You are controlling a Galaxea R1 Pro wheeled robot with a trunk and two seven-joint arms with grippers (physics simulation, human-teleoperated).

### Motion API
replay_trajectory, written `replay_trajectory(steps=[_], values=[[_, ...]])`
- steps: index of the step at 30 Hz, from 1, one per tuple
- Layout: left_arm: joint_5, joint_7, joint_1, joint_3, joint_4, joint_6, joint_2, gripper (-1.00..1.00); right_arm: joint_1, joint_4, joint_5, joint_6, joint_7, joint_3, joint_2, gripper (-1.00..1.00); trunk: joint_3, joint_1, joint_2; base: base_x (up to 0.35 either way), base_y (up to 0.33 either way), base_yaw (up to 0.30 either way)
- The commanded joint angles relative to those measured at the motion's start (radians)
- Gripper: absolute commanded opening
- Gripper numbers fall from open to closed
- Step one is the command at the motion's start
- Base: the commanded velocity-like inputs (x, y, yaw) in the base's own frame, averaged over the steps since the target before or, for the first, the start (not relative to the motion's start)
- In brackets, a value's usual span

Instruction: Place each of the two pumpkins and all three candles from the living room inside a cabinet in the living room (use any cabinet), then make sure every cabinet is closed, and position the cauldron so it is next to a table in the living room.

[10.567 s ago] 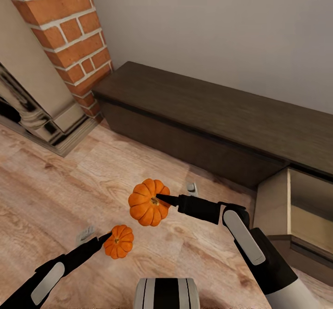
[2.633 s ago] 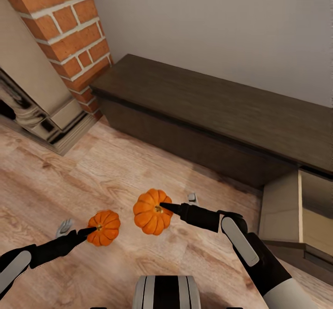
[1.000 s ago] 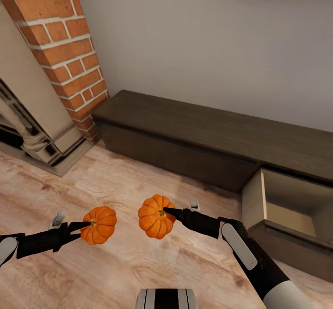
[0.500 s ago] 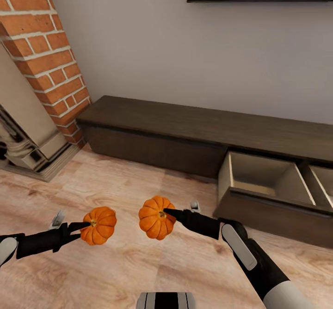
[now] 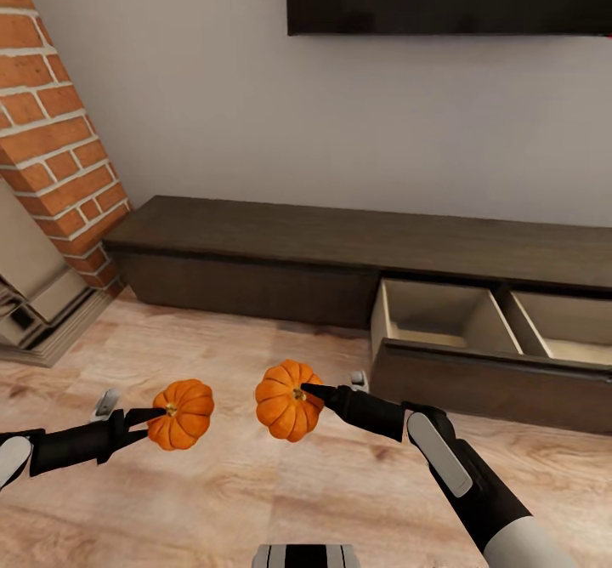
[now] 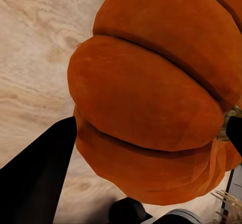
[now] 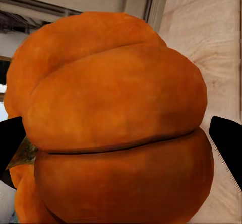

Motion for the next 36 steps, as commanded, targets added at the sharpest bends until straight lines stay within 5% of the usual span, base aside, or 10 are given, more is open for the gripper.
replay_trajectory(steps=[1,26,36], values=[[0.005,-0.006,0.000,-0.001,0.000,0.003,0.001,-1.00,-0.001,0.000,-0.005,0.004,-0.003,0.001,-0.001,-1.00,0.002,-0.001,0.000,0.000,0.000,-0.244],[0.005,-0.006,0.000,0.001,0.026,0.003,0.001,-1.00,-0.001,0.055,-0.004,-0.001,-0.003,0.001,0.000,-1.00,0.071,-0.012,0.006,-0.069,0.009,-0.215],[0.005,-0.006,0.000,0.002,0.034,0.002,0.001,-1.00,-0.001,0.079,-0.003,0.000,-0.006,0.000,0.002,-1.00,0.108,-0.016,0.008,0.000,0.000,-0.026]])
